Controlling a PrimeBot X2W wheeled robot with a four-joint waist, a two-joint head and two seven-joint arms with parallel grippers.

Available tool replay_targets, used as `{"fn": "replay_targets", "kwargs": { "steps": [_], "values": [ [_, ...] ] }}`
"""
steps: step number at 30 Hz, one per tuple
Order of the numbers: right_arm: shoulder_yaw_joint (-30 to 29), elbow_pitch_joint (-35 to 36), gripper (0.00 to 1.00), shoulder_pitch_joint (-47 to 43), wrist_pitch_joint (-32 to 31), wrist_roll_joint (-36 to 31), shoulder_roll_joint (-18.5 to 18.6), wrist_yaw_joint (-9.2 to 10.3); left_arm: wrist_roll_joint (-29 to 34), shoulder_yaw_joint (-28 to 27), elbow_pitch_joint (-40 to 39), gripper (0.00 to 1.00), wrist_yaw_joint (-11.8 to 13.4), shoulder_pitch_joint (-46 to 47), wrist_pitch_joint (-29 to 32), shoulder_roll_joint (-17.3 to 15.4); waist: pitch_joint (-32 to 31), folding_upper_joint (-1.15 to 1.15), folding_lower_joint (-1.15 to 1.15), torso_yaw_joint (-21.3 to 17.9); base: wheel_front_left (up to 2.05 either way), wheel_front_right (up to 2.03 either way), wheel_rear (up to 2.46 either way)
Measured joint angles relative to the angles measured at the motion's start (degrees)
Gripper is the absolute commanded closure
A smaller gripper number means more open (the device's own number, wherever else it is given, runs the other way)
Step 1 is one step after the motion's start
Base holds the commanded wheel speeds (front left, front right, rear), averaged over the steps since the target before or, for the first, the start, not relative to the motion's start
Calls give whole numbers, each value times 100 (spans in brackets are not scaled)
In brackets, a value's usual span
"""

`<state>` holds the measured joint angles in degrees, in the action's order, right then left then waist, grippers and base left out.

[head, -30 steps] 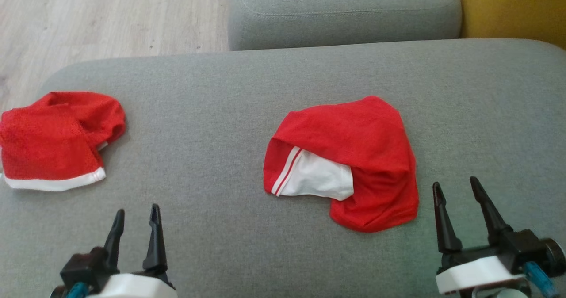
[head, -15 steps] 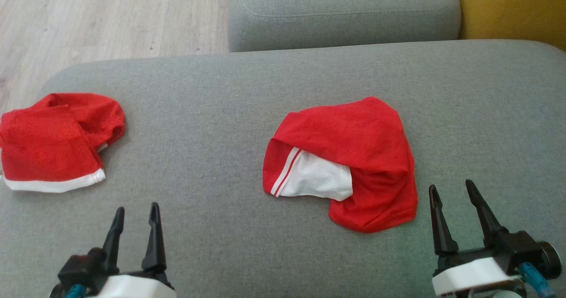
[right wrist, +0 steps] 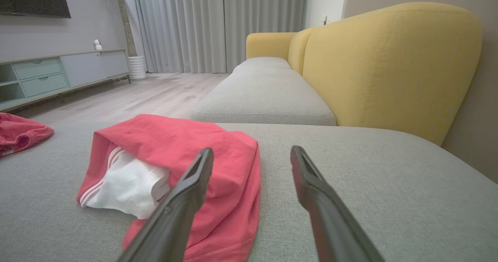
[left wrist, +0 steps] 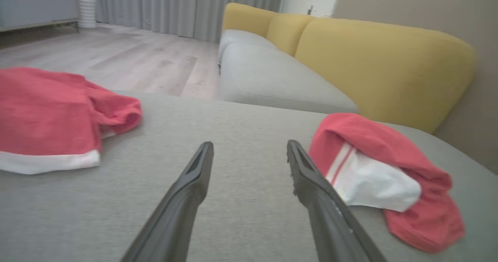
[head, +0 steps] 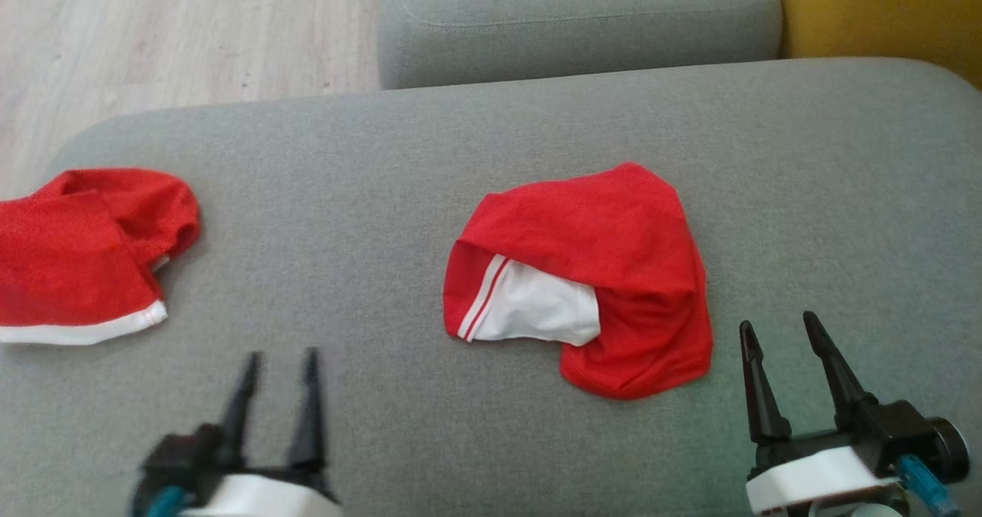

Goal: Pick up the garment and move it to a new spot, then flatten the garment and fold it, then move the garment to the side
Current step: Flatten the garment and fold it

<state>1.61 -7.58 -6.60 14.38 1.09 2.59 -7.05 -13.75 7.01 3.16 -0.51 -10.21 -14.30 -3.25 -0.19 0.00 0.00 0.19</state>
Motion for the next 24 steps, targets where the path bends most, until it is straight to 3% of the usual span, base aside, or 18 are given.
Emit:
{"fn": "replay_targets", "kwargs": {
  "steps": [3, 6, 9, 12, 19, 21, 24],
  "values": [
    [19, 5, 0, 2, 0, 0, 0, 0, -209, 515, 93, 0, -55, 127, 0, 2, 27, 0, 0, -64, 0, 0, 0],
    [102, 30, 0, 12, 1, 0, 0, 0, -602, 1255, 668, 0, -47, 632, 32, 2, 107, 0, 0, -157, 0, 0, 0],
    [183, 47, 0, 53, 0, 0, 0, 0, -1106, 1656, 1252, 0, 112, 1182, 257, 10, 224, 0, 0, -251, 0, 0, 0],
    [232, 64, 0, 197, 0, 1, 0, 0, -1890, 1920, 1853, 0, 289, 1757, 500, 22, 346, 0, 0, -377, 0, 0, 0],
    [324, 55, 0, 379, 1, 35, -1, 0, -2507, 2276, 3059, 0, 489, 2592, 805, 47, 513, 0, 0, -702, 0, 0, 0],
    [324, 35, 0, 378, 0, 34, -1, 0, -2651, 2360, 3546, 0, 731, 2863, 813, 58, 557, 0, 0, -837, 0, 0, 0],
    [315, 35, 0, 378, 0, 35, 0, 0, -2791, 2365, 3898, 0, 794, 3111, 758, 58, 590, 0, 0, -924, 0, 0, 0]
  ]
}}
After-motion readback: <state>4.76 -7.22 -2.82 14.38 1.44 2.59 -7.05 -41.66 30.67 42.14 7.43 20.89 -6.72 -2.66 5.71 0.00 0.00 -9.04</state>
